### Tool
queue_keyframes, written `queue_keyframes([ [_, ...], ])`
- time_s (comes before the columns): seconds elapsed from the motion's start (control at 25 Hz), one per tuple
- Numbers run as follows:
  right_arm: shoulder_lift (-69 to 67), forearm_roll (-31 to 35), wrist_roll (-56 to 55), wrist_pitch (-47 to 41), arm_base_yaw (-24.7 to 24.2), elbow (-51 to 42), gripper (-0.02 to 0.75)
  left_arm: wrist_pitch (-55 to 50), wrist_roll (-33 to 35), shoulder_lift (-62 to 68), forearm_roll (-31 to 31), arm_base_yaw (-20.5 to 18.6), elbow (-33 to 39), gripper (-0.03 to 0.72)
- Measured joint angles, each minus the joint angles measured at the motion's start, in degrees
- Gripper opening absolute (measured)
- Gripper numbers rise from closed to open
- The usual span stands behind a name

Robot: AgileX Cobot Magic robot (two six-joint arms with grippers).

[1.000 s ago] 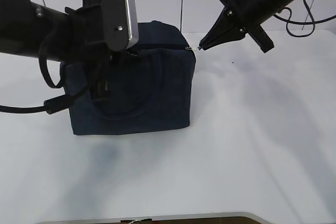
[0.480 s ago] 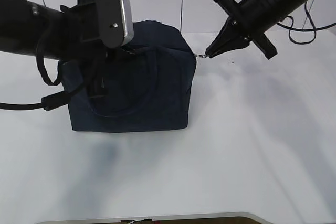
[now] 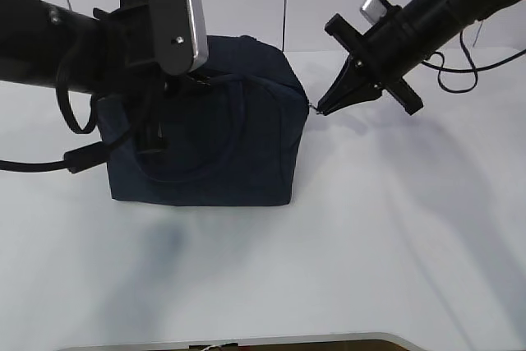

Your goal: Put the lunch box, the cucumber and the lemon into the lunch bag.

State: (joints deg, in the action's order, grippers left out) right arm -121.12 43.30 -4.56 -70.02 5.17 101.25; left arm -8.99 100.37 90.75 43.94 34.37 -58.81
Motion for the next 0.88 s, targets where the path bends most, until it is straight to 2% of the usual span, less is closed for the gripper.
queue_keyframes([
  [0.88, -5.31, 2.69, 7.44, 0.19, 0.00, 0.00, 0.005, 0.22, 0.00, 0.00, 0.00, -0.10, 0.00, -0.008],
])
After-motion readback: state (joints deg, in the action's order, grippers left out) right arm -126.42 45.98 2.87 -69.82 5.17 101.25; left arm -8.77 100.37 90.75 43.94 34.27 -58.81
